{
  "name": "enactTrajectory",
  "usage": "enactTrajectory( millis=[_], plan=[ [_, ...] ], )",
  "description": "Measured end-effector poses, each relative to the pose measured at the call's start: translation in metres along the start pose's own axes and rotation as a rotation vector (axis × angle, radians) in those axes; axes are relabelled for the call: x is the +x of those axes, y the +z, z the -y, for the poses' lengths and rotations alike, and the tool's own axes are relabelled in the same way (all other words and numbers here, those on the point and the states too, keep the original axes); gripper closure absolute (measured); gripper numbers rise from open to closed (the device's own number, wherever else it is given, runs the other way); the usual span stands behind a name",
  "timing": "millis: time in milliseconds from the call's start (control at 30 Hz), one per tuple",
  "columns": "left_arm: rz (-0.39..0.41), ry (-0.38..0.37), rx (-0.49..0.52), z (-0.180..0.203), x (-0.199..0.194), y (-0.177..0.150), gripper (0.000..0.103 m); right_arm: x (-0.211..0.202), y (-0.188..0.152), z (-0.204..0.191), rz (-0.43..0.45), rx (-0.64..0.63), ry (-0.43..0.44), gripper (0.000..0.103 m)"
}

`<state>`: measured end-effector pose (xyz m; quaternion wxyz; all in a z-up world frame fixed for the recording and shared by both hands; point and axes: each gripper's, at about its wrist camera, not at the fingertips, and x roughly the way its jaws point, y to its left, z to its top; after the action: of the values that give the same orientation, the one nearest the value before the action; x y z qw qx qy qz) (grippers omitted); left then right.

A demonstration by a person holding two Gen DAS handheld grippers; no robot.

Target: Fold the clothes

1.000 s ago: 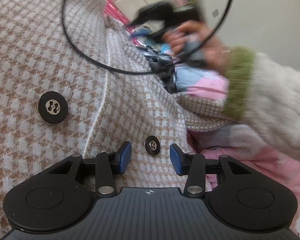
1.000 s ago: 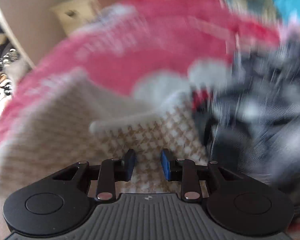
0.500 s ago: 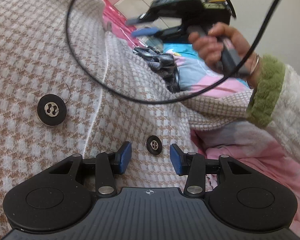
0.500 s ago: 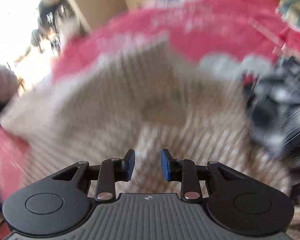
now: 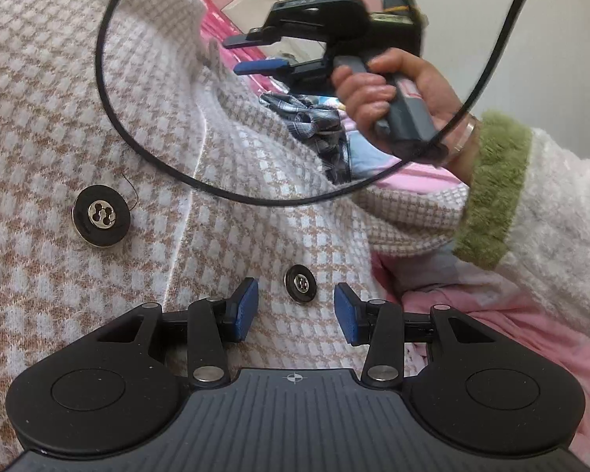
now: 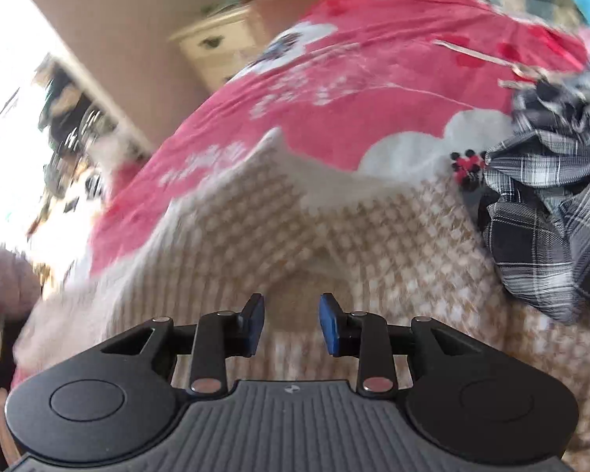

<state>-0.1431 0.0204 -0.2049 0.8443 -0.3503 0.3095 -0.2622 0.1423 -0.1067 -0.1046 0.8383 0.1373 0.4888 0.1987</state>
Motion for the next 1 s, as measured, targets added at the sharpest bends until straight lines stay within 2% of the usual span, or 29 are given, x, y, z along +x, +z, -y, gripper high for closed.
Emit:
enactTrajectory(
  millis=[67,100,200,233,333,367,433,533,600,767,833,933,1000],
  plan=[
    [-0.002,-0.003,-0.001,0.000,-0.002,0.001,0.060,0.004,0.005,-0.003,0.039,0.045,0.018,0.068],
    [-0.003,-0.004,-0.003,0.000,-0.001,0.001,0.060,0.004,0.008,-0.014,0.056,0.022,0.030,0.068],
    [-0.007,-0.007,-0.008,-0.001,0.001,0.003,0.060,0.010,0.016,-0.057,0.077,-0.166,0.027,0.068],
    [-0.008,-0.008,-0.010,-0.002,0.000,0.003,0.060,0.015,0.017,-0.071,0.081,-0.237,0.017,0.071],
    [-0.012,-0.013,-0.020,-0.003,-0.002,0.005,0.060,0.060,0.014,-0.082,0.015,-0.360,-0.123,0.068],
    [-0.013,-0.015,-0.023,-0.004,-0.002,0.005,0.060,0.077,0.012,-0.085,-0.011,-0.396,-0.175,0.060],
    [-0.015,-0.017,-0.026,-0.005,0.000,0.002,0.060,0.104,0.011,-0.077,-0.067,-0.366,-0.219,0.056],
    [-0.018,-0.017,-0.024,-0.005,0.000,0.003,0.060,0.100,0.008,-0.090,-0.033,-0.374,-0.266,0.056],
    [-0.024,-0.023,-0.030,-0.006,0.000,0.004,0.060,0.084,0.008,-0.095,0.003,-0.348,-0.260,0.058],
    [-0.037,-0.041,-0.069,-0.011,-0.001,0.007,0.060,0.051,0.026,-0.089,0.162,-0.209,-0.231,0.059],
    [-0.041,-0.043,-0.073,-0.013,-0.003,0.007,0.060,0.071,0.039,-0.078,0.140,-0.157,-0.253,0.061],
    [-0.045,-0.044,-0.074,-0.014,-0.005,0.007,0.060,0.117,0.050,-0.057,0.036,-0.100,-0.292,0.065],
    [-0.047,-0.044,-0.069,-0.014,-0.006,0.007,0.060,0.128,0.051,-0.064,0.050,-0.154,-0.336,0.062]
  ],
)
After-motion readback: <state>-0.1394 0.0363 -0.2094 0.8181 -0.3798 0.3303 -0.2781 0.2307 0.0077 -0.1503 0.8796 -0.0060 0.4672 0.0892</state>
